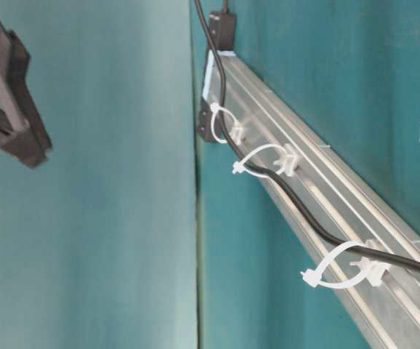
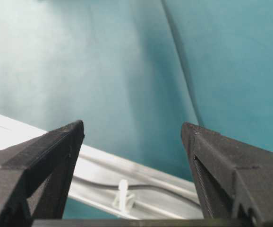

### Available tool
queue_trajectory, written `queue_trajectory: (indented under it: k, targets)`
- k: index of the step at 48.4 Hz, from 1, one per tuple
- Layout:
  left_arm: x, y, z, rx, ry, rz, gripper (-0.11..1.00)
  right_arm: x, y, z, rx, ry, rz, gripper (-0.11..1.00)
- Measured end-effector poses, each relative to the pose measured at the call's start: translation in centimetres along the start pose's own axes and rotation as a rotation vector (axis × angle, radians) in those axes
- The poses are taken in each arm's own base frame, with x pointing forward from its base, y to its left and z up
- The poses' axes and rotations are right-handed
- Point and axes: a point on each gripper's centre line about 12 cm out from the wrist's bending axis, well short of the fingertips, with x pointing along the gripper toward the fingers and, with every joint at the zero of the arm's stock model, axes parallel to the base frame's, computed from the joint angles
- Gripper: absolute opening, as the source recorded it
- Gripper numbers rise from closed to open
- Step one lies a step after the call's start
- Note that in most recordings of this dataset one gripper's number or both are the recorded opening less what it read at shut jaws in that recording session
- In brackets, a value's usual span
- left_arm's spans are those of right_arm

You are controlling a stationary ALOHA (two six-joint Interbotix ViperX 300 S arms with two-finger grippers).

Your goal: Pass the USB cable through three rings with both arms.

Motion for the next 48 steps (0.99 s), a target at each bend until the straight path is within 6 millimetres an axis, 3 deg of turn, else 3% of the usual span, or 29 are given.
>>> queue_trajectory:
  k: [9, 22, 35, 48]
  targets:
    - [-2.4, 0.0, 0.4, 0.000, 0.045, 0.017, 0.89, -1.4, 0.6, 0.9, -0.005, -0.065, 0.017, 0.85]
    - [-4.9, -0.1, 1.1, 0.002, 0.050, 0.022, 0.89, -1.9, 1.0, 1.0, 0.011, -0.106, 0.033, 0.85]
    - [-5.5, -0.2, 1.3, 0.008, 0.031, 0.018, 0.89, -3.2, 1.1, 1.0, 0.049, -0.201, 0.048, 0.85]
    - [-5.7, -0.2, 1.3, 0.094, 0.021, 0.015, 0.89, -5.0, 3.6, 1.2, 0.062, -0.351, 0.140, 0.85]
